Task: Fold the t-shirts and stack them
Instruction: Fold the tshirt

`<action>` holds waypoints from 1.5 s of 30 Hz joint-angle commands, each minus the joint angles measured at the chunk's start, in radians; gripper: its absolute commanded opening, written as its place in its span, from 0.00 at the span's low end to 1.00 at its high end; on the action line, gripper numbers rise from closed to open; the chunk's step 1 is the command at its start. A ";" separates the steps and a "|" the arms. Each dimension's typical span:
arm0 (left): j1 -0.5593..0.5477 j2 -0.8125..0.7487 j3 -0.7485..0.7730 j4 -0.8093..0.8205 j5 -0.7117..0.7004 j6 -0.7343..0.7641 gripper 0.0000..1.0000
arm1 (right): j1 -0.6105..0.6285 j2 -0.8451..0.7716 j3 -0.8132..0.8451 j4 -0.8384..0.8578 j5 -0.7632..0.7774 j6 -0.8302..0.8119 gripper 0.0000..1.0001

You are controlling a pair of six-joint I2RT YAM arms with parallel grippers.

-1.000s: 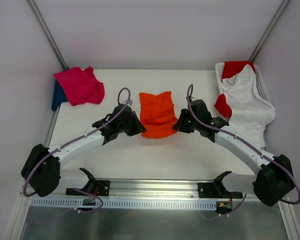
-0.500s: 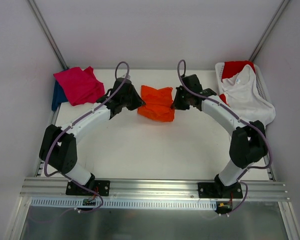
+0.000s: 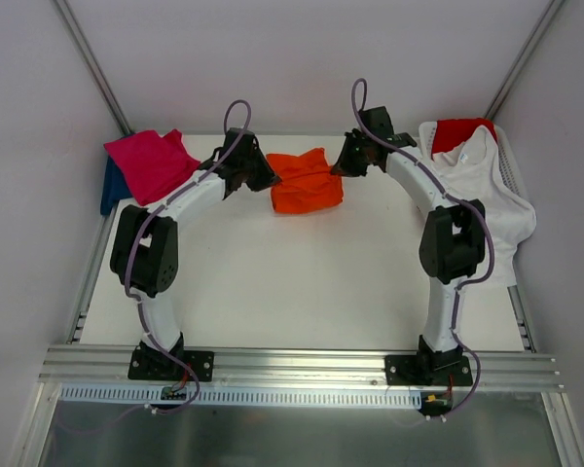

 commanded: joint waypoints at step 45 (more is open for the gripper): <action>0.223 0.748 0.845 0.198 0.212 0.055 0.00 | -0.089 0.631 0.495 0.856 -0.074 0.250 0.09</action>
